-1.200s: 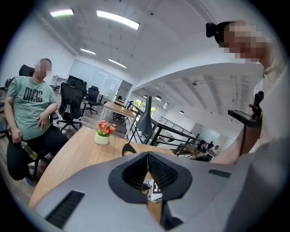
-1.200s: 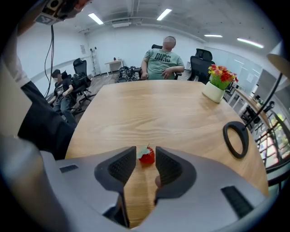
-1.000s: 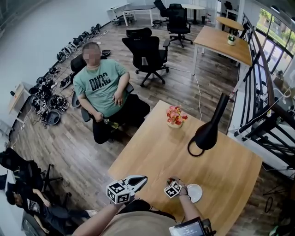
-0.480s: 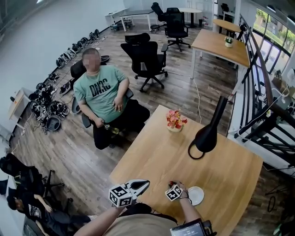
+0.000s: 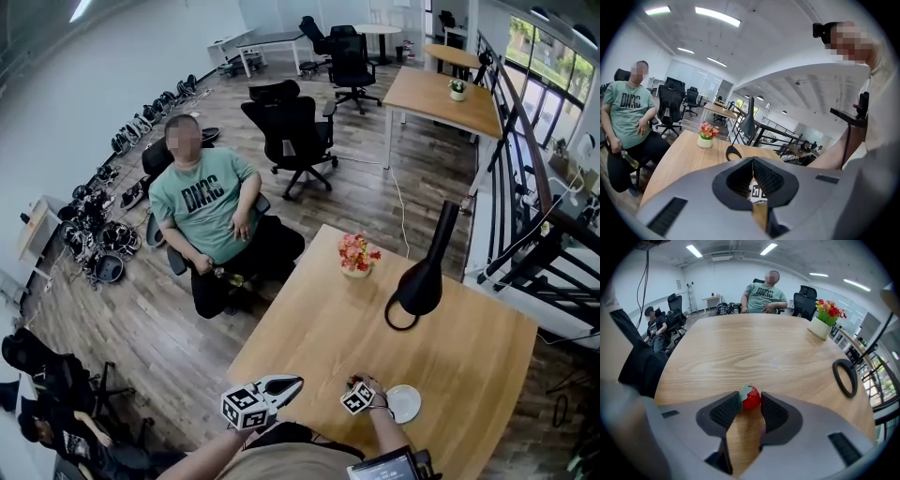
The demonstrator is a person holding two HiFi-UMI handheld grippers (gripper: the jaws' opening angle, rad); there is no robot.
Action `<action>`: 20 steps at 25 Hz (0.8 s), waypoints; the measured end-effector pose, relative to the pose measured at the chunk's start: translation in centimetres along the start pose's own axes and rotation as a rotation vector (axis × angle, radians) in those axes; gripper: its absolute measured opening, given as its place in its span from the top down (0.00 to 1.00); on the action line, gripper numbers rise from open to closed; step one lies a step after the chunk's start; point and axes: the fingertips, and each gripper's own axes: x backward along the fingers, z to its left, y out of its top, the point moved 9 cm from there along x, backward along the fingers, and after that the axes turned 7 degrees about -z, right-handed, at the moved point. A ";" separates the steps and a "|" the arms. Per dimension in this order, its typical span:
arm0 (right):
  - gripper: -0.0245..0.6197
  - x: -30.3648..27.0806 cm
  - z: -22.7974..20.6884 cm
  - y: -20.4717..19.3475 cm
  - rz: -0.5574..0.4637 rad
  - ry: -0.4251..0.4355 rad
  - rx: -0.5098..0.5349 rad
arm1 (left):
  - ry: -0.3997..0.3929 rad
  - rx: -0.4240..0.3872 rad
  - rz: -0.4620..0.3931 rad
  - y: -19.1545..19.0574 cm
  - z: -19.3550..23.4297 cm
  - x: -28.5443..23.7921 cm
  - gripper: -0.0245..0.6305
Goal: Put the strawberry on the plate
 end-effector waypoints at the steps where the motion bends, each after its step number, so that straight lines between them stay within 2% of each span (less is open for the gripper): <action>1: 0.73 0.1 0.1 0.0 -0.002 0.001 -0.018 | 0.000 0.001 0.000 0.0 0.2 0.1 0.96; 6: 0.73 1.7 0.3 0.2 -0.048 -0.013 -0.106 | -0.019 0.028 -0.026 0.1 0.9 -0.8 0.96; 14: 0.73 8.8 -0.4 2.4 -0.170 -0.061 -0.206 | -0.134 0.025 -0.037 0.6 0.6 -4.0 0.96; 20: 0.73 14.4 -1.2 4.1 -0.262 -0.135 -0.244 | -0.207 0.010 -0.038 1.0 0.7 -5.9 0.96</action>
